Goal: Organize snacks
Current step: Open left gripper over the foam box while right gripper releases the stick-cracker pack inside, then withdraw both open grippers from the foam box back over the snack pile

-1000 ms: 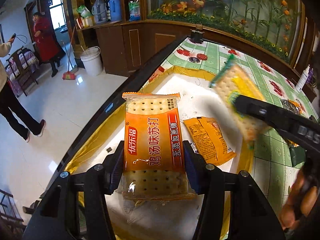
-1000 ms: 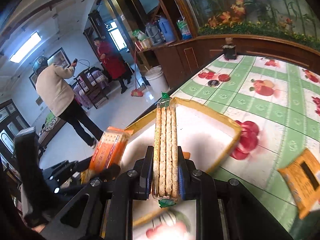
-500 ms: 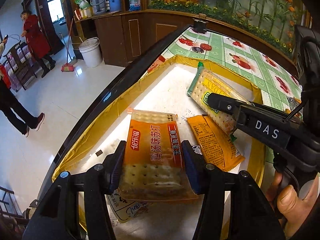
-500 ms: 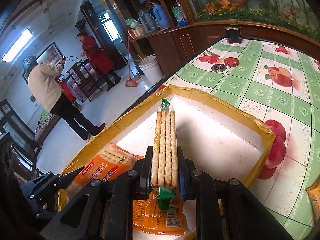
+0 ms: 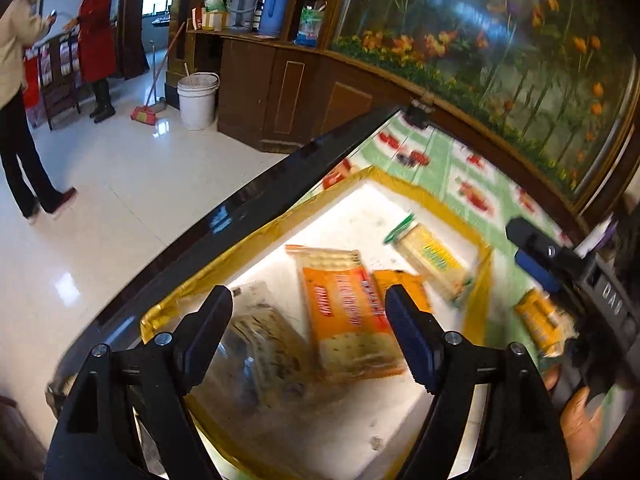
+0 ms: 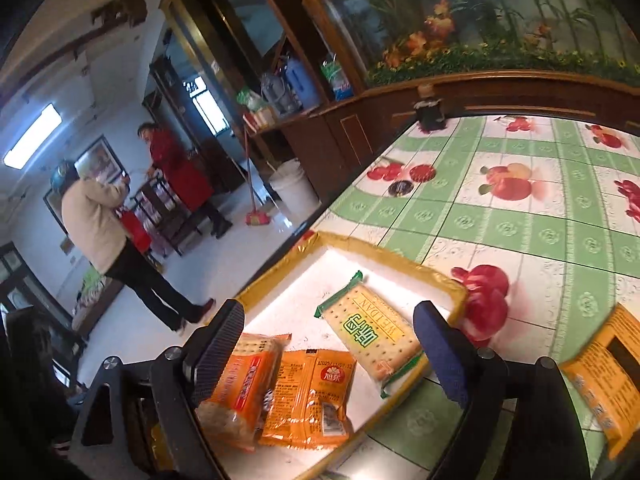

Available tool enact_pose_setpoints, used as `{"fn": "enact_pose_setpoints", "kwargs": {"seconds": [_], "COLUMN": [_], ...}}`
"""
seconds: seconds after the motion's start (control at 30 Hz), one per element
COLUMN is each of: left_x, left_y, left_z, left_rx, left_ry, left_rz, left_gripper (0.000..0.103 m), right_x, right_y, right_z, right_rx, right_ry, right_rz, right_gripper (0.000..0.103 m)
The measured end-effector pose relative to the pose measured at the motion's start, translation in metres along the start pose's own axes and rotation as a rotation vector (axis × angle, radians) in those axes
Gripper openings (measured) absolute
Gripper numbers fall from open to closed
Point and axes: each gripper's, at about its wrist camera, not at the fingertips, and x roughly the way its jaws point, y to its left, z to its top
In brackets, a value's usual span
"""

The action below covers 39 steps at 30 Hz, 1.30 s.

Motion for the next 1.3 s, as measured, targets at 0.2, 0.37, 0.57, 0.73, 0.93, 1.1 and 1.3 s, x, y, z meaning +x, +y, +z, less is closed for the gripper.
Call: {"fn": "enact_pose_setpoints", "kwargs": {"seconds": [0.2, 0.37, 0.57, 0.73, 0.93, 1.1, 1.3], "left_x": [-0.013, -0.017, -0.023, -0.029, -0.033, -0.033, -0.029], "left_y": [-0.033, -0.070, -0.098, -0.106, -0.112, -0.115, -0.120], "left_z": [-0.011, -0.024, -0.036, -0.040, -0.044, -0.045, -0.048], "left_rx": [0.057, 0.126, 0.192, 0.207, 0.217, 0.225, 0.236], "left_ry": [-0.027, 0.001, 0.030, 0.030, 0.030, 0.033, 0.050], "left_rz": [-0.063, -0.122, -0.145, -0.149, -0.143, -0.143, -0.143], "left_gripper": [0.079, 0.079, 0.079, 0.079, 0.079, 0.079, 0.079], "right_x": [-0.053, -0.094, -0.129, -0.144, -0.151, -0.156, -0.160], "right_y": [-0.031, -0.065, -0.097, -0.108, -0.111, -0.112, -0.118], "right_z": [-0.014, -0.031, -0.042, -0.051, -0.054, -0.056, -0.058], "right_rx": [0.098, 0.191, 0.274, 0.317, 0.332, 0.332, 0.348], "right_ry": [-0.063, -0.126, -0.171, -0.189, -0.197, -0.205, -0.210], "right_rz": [0.010, -0.026, -0.053, -0.061, -0.053, -0.049, -0.058], "right_gripper": [0.089, 0.090, 0.090, 0.090, 0.090, 0.090, 0.090]}}
